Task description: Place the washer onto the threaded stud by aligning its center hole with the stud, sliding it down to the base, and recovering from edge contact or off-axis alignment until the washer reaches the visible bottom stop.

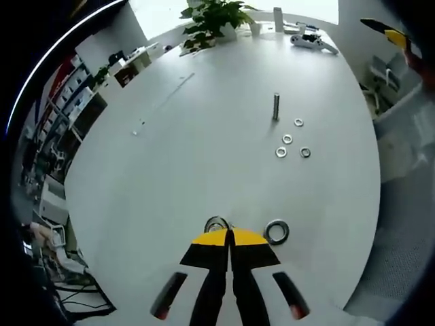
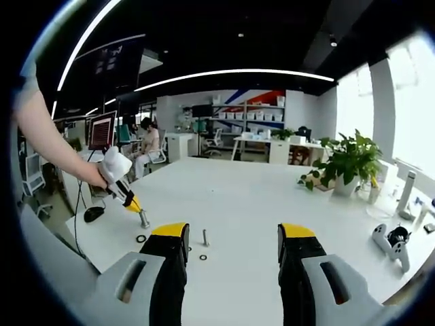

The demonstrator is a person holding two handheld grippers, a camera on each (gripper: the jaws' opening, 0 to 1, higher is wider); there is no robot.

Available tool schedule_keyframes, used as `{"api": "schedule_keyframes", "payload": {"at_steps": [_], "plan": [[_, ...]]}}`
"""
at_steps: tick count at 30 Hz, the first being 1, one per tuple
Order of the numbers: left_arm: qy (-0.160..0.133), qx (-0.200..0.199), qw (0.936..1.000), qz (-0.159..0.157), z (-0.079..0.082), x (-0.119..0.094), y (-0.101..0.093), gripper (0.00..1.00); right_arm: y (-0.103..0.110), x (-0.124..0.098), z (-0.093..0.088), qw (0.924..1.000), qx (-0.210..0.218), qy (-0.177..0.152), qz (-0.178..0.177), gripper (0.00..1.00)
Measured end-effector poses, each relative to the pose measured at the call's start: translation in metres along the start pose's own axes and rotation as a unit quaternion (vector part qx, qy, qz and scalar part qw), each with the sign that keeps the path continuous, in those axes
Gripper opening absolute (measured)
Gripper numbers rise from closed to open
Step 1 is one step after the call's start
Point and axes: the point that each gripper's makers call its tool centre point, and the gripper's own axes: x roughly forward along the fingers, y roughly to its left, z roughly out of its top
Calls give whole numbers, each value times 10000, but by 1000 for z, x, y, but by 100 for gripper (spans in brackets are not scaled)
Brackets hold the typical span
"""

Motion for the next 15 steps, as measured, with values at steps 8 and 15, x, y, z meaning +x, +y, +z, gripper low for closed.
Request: {"api": "schedule_keyframes", "payload": {"at_steps": [8,15], "plan": [[-99,-90,9999,11,0,1,-3,0,-1,0,0,10000,8,2,-14,55],[-133,146,9998,71,3,1,-5,0,-1,-1,-1,10000,6,5,-32,55]]}}
